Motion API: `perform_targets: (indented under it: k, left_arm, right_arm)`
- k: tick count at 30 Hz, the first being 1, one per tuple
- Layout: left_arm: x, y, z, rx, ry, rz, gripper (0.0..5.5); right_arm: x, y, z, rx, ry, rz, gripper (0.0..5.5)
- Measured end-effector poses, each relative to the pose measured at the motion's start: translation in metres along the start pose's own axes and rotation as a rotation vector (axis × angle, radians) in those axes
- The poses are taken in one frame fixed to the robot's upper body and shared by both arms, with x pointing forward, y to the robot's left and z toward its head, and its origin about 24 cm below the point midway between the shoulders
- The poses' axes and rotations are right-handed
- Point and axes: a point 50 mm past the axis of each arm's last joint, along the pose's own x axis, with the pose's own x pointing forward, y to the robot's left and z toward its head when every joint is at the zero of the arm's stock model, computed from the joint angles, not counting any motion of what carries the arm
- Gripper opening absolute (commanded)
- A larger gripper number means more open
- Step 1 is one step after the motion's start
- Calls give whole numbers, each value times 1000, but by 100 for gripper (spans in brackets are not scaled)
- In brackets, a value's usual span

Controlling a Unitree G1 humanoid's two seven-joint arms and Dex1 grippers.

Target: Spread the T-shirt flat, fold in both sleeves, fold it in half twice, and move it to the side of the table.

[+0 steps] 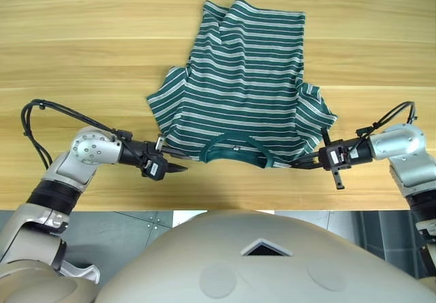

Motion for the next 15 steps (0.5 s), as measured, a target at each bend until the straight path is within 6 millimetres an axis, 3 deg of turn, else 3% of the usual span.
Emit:
perform_targets:
  k: [8,12,15]
  left_arm:
    - [0,0,7,-29,-65,17,298]
    - [-21,22,14,-41,-148,151,369]
    - [-38,42,19,-40,-220,248,371]
  right_arm:
    - [-13,6,-6,41,50,-17,161]
    - [-25,5,2,6,42,-58,242]
    - [-40,-1,12,-22,-28,-153,273]
